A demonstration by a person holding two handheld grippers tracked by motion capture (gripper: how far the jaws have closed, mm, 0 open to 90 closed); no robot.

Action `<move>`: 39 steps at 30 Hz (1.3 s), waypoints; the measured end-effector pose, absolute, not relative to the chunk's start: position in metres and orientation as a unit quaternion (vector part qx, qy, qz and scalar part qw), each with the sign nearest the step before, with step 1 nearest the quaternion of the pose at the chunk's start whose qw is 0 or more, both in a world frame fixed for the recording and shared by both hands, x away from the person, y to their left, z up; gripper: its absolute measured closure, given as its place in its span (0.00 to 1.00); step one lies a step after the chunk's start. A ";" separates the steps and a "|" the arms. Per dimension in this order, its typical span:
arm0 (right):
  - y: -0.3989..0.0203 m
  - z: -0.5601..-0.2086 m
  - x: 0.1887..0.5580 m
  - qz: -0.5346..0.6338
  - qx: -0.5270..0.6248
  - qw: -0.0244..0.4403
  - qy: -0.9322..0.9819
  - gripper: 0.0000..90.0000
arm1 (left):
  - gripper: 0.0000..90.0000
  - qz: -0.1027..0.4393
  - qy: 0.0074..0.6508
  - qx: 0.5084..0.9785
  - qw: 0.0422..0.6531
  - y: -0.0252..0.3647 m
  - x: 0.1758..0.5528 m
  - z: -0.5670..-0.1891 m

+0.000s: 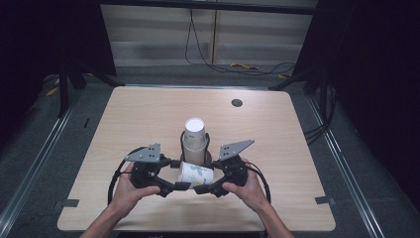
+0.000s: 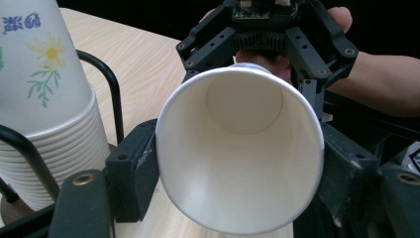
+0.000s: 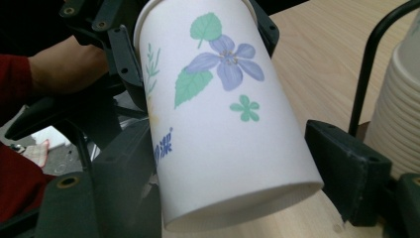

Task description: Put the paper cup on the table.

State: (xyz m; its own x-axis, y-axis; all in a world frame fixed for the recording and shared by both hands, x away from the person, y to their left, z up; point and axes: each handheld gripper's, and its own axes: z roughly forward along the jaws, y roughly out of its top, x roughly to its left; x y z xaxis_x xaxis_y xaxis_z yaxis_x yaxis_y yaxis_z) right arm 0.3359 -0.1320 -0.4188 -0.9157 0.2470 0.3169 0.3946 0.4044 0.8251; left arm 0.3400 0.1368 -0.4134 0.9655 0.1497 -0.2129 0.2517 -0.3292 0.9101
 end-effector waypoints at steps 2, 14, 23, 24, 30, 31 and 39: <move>-0.132 -0.419 0.335 -0.508 -0.198 0.064 -0.836 0.19 | 0.31 -0.042 0.126 0.814 0.566 0.138 0.340 -0.414; -0.140 -0.417 0.333 -0.507 -0.220 0.037 -0.832 0.16 | 0.31 -0.039 0.143 0.818 0.555 0.145 0.344 -0.415; -0.149 -0.419 0.332 -0.499 -0.245 0.002 -0.831 0.16 | 0.30 -0.037 0.150 0.812 0.563 0.151 0.350 -0.415; -0.150 -0.419 0.331 -0.499 -0.249 -0.002 -0.830 0.16 | 0.30 -0.038 0.152 0.812 0.563 0.151 0.350 -0.414; -0.159 -0.422 0.328 -0.482 -0.280 -0.034 -0.829 0.17 | 0.30 -0.035 0.158 0.815 0.557 0.155 0.352 -0.414; -0.159 -0.422 0.328 -0.482 -0.280 -0.034 -0.829 0.17 | 0.30 -0.036 0.159 0.815 0.556 0.156 0.352 -0.414; -0.171 -0.425 0.325 -0.481 -0.312 -0.060 -0.817 0.17 | 0.30 -0.022 0.166 0.816 0.553 0.166 0.354 -0.412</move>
